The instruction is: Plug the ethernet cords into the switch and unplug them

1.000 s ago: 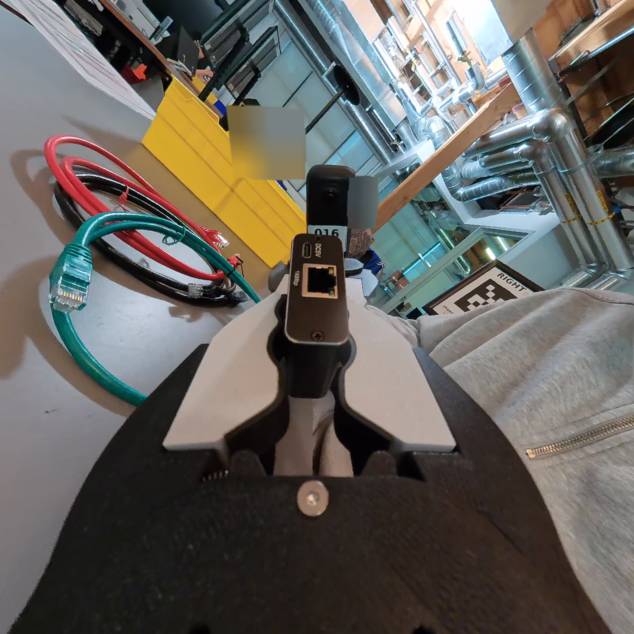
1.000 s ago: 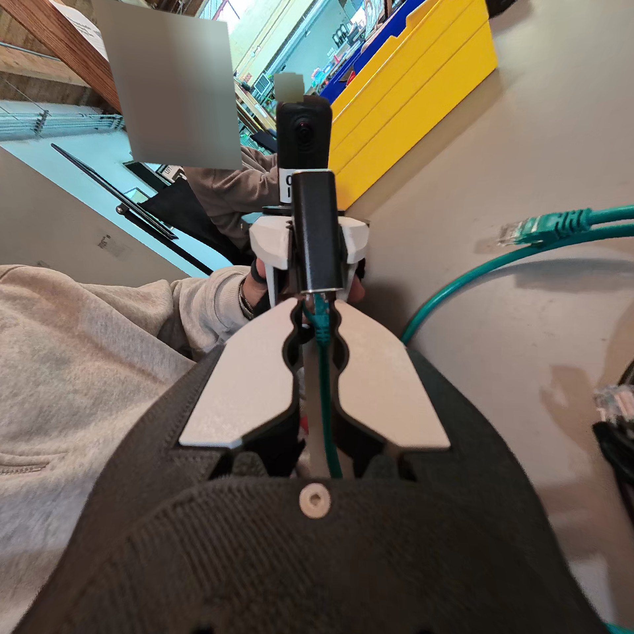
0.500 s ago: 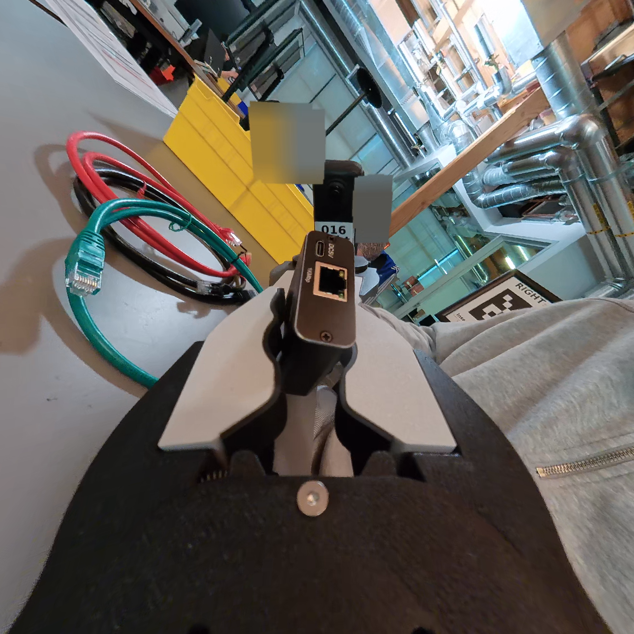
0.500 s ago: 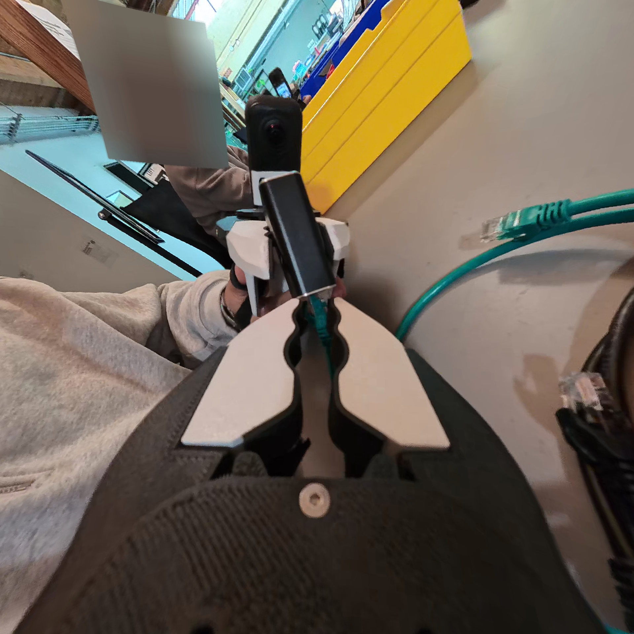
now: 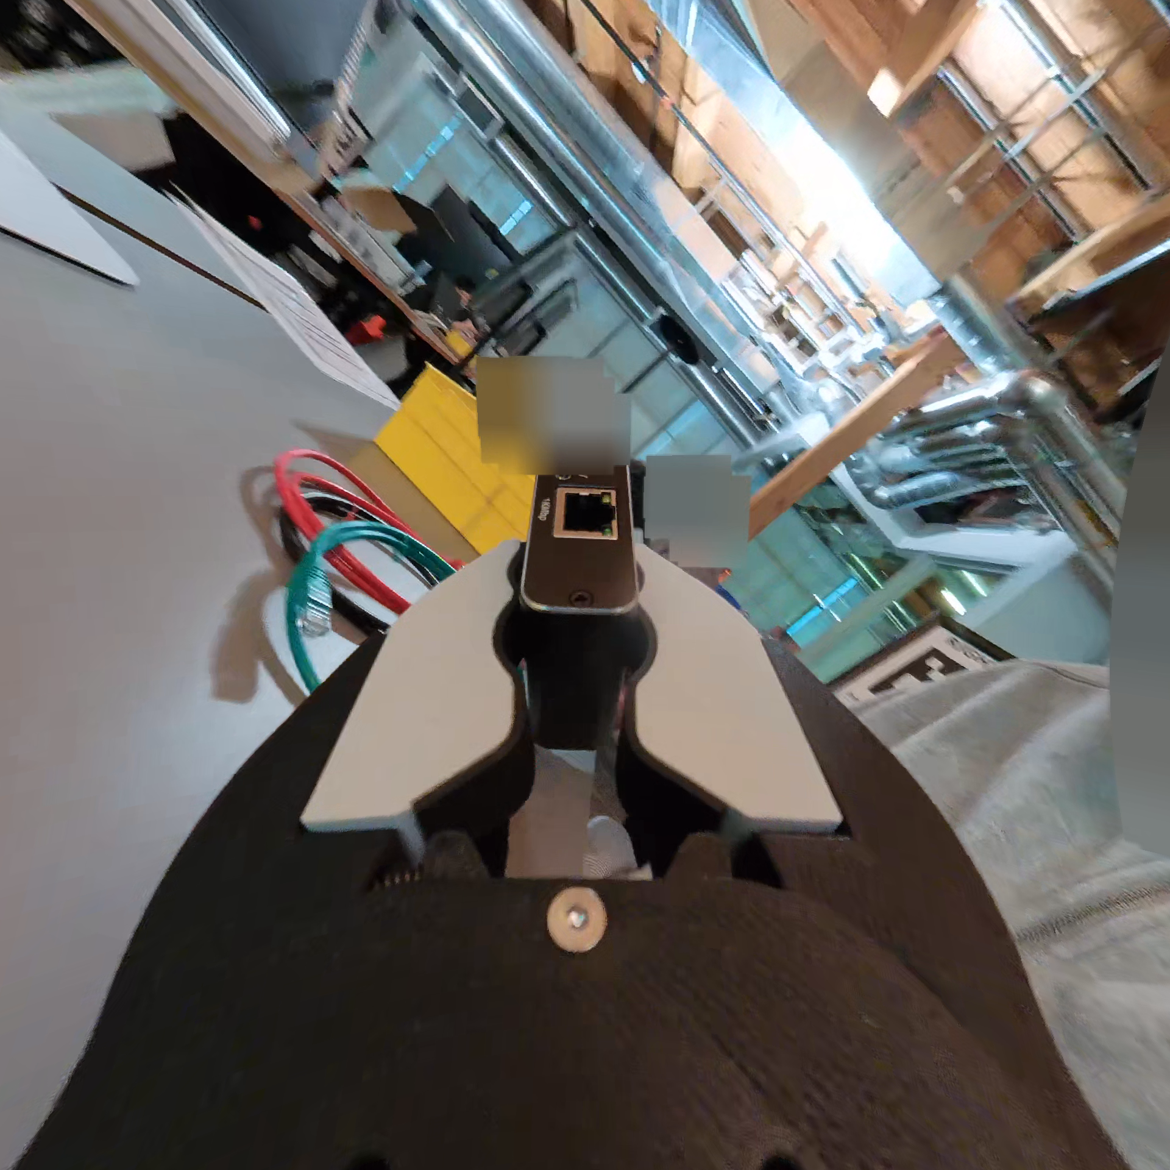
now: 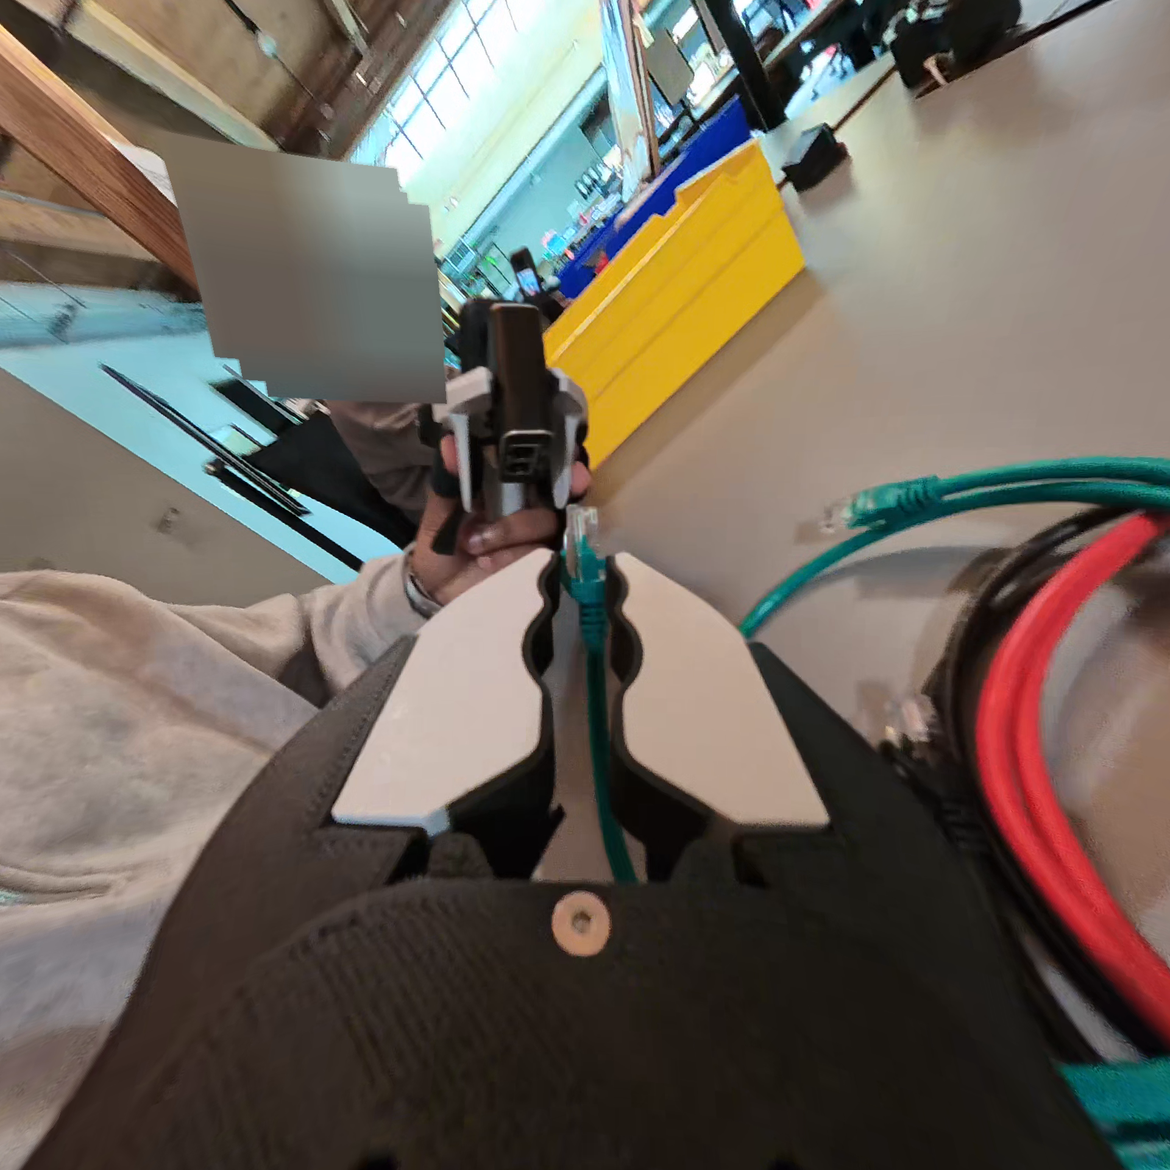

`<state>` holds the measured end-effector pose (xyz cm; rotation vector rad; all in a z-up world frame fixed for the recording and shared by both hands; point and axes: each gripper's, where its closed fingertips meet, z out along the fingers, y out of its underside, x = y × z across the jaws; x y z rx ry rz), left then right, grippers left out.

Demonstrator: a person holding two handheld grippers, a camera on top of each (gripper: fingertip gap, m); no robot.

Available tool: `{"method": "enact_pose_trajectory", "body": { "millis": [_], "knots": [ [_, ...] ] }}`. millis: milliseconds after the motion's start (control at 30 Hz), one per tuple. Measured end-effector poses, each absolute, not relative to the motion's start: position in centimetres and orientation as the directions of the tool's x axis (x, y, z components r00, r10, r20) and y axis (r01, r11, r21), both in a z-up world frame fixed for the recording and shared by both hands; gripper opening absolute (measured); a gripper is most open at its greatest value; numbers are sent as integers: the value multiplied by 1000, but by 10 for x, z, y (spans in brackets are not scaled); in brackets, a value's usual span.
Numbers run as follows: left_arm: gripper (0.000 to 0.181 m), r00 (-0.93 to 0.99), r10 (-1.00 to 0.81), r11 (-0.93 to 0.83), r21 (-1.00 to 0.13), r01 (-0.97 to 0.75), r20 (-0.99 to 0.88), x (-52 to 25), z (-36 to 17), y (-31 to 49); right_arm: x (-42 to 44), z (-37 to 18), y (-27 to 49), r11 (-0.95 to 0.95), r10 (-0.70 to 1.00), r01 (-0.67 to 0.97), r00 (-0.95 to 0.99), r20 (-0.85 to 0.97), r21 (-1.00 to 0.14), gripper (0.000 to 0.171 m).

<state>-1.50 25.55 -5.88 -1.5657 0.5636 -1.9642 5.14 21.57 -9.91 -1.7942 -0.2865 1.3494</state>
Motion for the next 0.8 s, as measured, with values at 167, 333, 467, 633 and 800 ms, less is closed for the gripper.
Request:
{"method": "enact_pose_trajectory", "body": {
  "millis": [167, 333, 467, 633, 800],
  "knots": [
    [26, -238, -569, -822, -556, 122, 787, -10, -71, 250, 68, -100, 214, -562, 634, -231, 496, -592, -795, 51],
    [26, -268, -509, -860, -495, 123, 818, -13, -75, 255, 125, -80, 222, -387, 603, -126, 715, -354, -913, 45],
    [25, -265, -518, -852, -516, 84, 813, -9, -79, 251, 142, -95, 201, -412, 660, 64, 708, -250, -909, 30],
    [25, -275, -479, -871, -489, 33, 834, -2, -88, 246, 120, -162, 162, -407, 824, 531, 565, -47, -743, 44],
    [26, -292, -442, -887, -462, 0, 849, 3, -92, 242, 104, -190, 167, -306, 854, 715, 498, 151, -628, 63]
  ]
}}
